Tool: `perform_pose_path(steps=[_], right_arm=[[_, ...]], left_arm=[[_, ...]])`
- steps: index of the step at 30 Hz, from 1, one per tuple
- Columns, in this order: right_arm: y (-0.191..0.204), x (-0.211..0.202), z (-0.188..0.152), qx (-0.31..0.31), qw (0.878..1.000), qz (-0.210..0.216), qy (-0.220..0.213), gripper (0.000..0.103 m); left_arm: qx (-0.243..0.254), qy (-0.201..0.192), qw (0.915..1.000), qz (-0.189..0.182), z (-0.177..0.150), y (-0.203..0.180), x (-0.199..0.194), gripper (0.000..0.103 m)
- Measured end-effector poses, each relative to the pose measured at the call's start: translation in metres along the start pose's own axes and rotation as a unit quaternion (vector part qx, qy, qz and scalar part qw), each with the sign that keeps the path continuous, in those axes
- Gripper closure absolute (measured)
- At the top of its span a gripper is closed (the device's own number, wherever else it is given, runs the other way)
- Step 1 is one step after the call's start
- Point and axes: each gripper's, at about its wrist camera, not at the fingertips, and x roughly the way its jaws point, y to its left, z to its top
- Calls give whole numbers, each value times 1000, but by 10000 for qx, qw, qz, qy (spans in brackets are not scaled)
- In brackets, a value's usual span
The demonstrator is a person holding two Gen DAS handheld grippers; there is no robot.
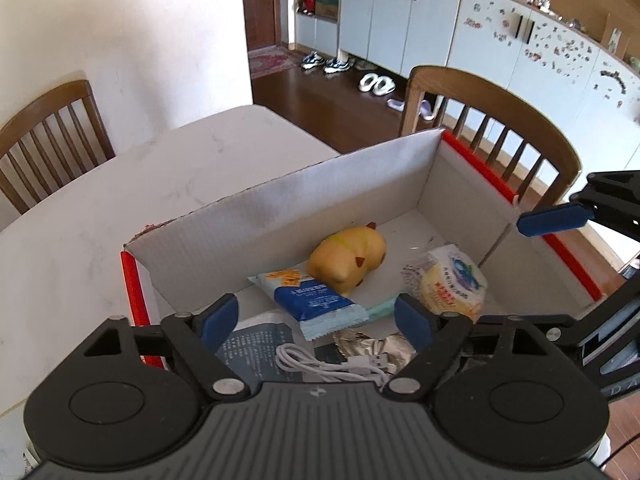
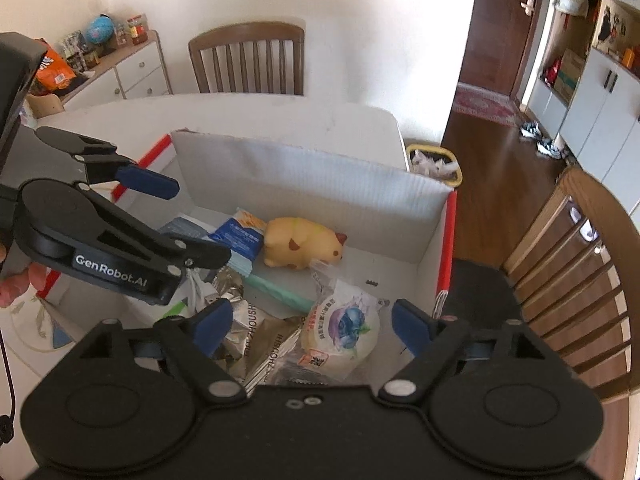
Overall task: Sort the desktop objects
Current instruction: 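Lower both packets into the box and open both grippers, then move both open grippers back from the box to the table snacks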
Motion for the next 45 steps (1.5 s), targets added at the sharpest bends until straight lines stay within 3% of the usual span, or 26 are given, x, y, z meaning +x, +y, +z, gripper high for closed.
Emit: perform_pose_path(steps=[3, 10, 19, 26, 35, 45], right_arm=[[2, -11, -1, -71, 9998, 46, -172, 11], [10, -40, -6, -238, 9981, 75, -566, 2], [30, -60, -10, -171, 9950, -108, -980, 2], [56, -74, -11, -98, 9922, -209, -1228, 1], [97, -82, -2, -80, 9878, -222, -1537, 0], [156, -65, 12, -169, 9880, -140, -1531, 0]], left_arm=[[-40, -90, 9998, -164, -4, 1, -9, 1], [-342, -301, 9983, -369, -17, 6, -28, 0], [-523, -637, 9956, -438, -35, 15, -55, 0], [-893, -953, 9890, -698, -52, 37, -83, 0], [-1437, -1570, 9754, -580, -79, 84, -133, 0], [-1380, -1722, 9752, -143, -115, 141, -169, 0]])
